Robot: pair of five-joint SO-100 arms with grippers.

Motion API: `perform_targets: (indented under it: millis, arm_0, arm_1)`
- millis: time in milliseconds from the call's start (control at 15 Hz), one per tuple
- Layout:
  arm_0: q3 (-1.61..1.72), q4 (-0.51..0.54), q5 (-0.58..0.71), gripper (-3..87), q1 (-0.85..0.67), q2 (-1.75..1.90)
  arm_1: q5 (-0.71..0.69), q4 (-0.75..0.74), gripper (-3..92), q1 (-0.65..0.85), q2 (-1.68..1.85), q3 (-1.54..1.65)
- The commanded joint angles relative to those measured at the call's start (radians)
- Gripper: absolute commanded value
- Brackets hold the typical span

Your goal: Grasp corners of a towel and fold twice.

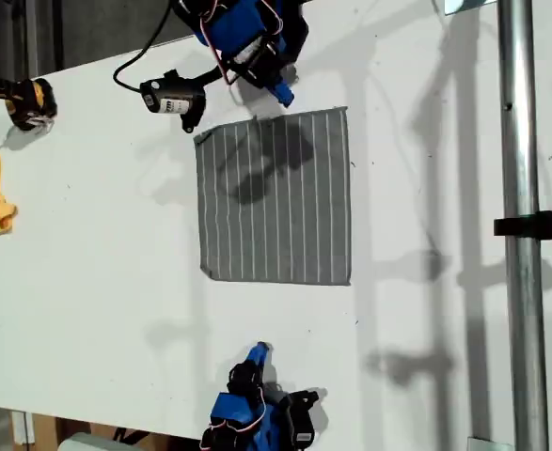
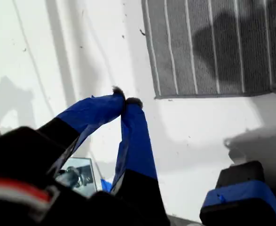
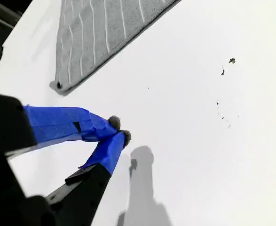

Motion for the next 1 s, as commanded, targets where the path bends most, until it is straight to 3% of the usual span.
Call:
perform_targets:
  millis: [0, 333, 533, 933]
  arm_0:
    - [0.002, 0.008, -0.005, -0.9, -0.003, 0.006]
    - [0.002, 0.008, -0.006, -0.9, -0.002, 0.006]
    - [0.002, 0.008, -0.006, -0.9, 0.003, 0.006]
    - [0.002, 0.008, -0.003, -0.7, 0.009, 0.006]
  arm_1:
    - [-0.018, 0.035, -0.1, -0.044, -0.067, -0.115]
    - [-0.029, 0.049, 1.4, -0.095, -0.097, -0.135]
    - [-0.072, 0.060, 22.8, -0.109, -0.267, -0.164]
    - [-0.097, 0.048, 30.5, -0.081, -0.302, -0.072]
